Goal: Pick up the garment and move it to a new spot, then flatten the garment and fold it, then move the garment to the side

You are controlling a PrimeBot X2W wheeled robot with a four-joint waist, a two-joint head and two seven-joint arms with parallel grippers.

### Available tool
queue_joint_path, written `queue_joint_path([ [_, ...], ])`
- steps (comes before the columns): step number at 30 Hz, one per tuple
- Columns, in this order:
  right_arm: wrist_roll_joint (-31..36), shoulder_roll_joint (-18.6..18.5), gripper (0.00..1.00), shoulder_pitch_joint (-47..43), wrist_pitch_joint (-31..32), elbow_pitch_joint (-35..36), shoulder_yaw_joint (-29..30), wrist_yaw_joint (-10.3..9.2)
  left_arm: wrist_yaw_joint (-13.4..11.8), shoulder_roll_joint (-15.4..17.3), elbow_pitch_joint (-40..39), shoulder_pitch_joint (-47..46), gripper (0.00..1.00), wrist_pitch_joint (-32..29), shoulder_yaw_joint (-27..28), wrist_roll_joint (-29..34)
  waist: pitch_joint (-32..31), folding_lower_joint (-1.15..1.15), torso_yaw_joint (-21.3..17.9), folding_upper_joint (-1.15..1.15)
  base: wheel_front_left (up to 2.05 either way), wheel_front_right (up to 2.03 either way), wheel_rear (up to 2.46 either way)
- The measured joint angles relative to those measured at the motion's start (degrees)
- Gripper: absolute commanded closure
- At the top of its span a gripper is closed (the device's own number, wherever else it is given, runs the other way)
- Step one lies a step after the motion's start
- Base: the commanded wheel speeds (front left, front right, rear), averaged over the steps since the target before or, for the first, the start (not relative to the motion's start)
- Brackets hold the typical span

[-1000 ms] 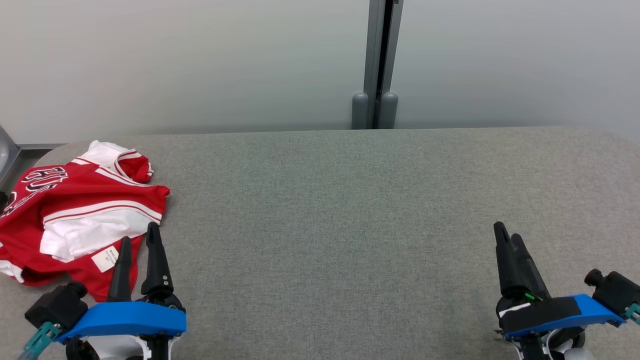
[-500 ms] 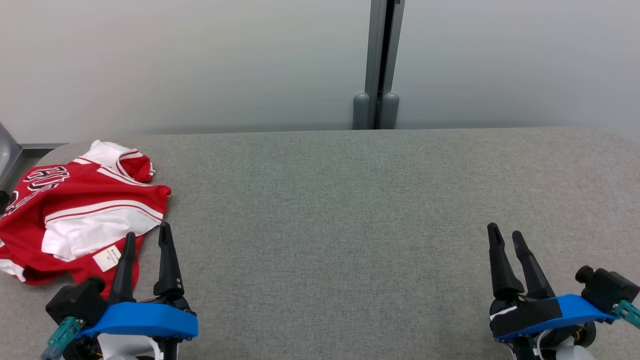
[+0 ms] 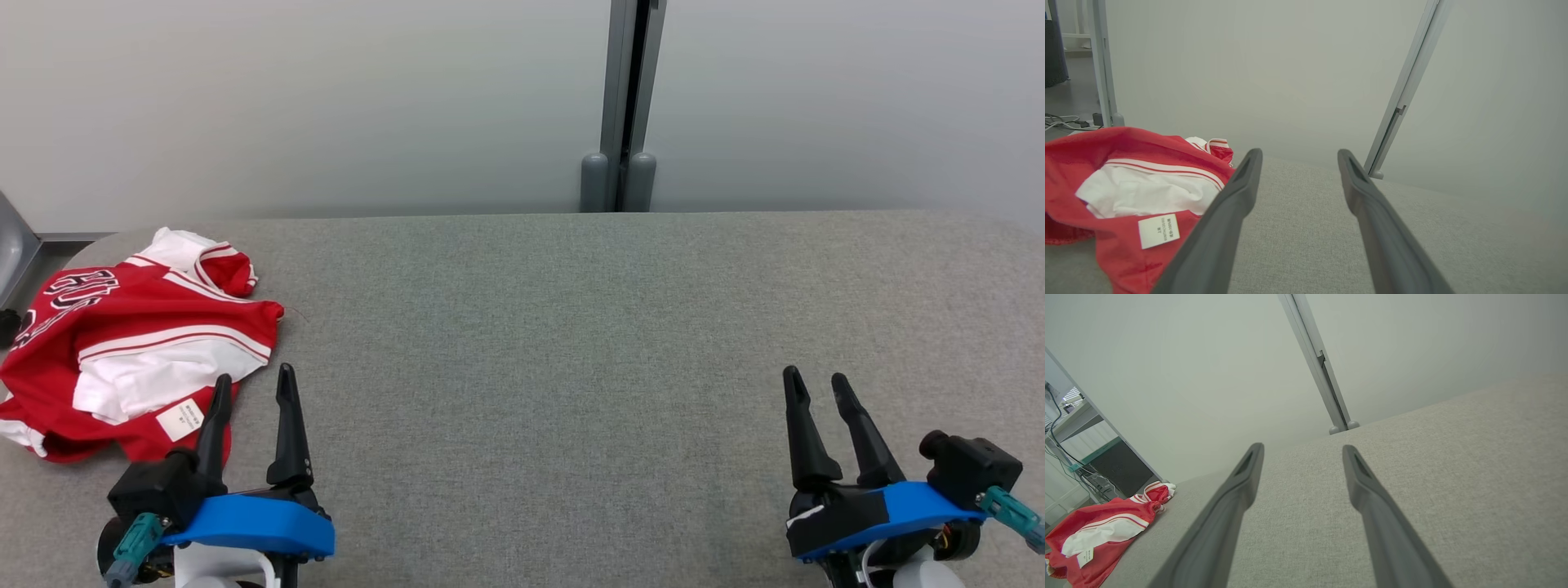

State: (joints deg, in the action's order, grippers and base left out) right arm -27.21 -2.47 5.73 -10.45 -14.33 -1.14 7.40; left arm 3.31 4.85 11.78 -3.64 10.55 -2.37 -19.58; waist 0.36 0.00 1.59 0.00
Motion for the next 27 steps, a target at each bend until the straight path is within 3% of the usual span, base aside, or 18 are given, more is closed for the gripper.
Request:
queue_joint_path([
  [27, 12.55, -0.13, 0.0, 0.81, -3.23, -1.72, -1.07, 0.02, -0.83, 0.91, 2.46, -0.37, 0.0, 3.16, -1.91, 12.15, -0.47, 0.0, 0.78, 0.0, 0.0, 0.0, 0.0],
])
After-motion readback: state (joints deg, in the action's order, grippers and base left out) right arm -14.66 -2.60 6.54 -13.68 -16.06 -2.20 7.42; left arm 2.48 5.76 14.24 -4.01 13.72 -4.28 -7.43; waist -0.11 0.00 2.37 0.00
